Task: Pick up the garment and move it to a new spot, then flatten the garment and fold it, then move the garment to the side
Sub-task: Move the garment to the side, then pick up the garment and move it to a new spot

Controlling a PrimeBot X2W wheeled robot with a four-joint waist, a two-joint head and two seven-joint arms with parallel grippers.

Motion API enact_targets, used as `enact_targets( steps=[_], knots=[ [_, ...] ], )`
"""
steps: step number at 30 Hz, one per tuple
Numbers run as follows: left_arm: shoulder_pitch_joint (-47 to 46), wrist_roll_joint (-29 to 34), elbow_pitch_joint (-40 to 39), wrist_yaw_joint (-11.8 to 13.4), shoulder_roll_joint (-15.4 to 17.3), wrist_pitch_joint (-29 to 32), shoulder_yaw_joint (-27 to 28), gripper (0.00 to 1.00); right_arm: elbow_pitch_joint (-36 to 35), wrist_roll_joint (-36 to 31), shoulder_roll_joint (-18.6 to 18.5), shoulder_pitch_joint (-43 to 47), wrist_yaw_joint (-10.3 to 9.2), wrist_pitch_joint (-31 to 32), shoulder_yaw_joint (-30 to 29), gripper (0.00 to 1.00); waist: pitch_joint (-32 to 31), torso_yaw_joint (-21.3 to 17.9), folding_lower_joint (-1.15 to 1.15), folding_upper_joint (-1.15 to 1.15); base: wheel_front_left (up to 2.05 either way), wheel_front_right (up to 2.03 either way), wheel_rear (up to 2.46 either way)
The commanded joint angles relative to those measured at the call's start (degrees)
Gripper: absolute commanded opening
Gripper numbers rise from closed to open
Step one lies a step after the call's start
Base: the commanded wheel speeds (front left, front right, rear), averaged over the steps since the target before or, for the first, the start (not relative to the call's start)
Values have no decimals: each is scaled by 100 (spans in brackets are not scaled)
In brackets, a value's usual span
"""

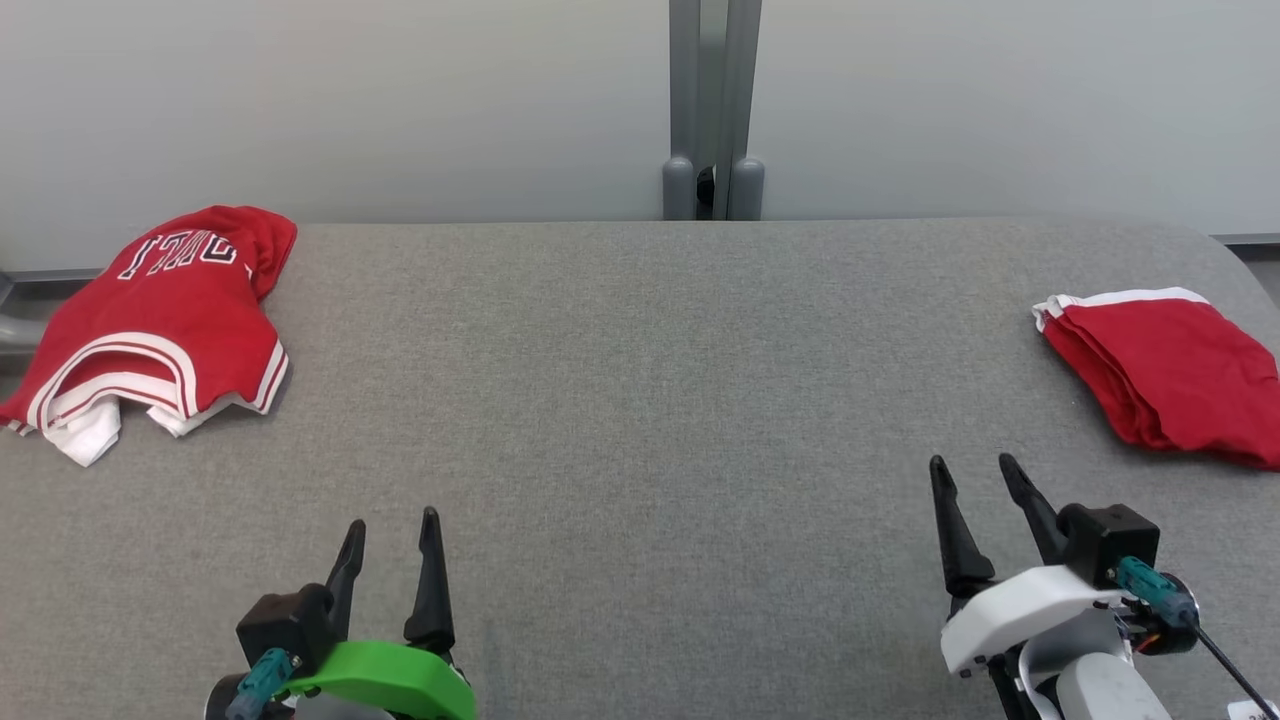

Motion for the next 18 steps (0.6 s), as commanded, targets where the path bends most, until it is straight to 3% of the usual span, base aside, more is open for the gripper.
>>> enact_targets(
  steps=[1, 18],
  knots=[
    [94, -3, 3, -24, -3, -2, 0, 100, -91, -51, -22, 118, -8, -18, -44, 100, -25, -13, 0, 0, 0, 0, 0],
    [127, 52, 56, 15, 68, -3, -49, 100, -512, -114, -19, 475, -8, 215, -79, 100, -103, -85, 0, 0, 0, 0, 0]
  ],
)
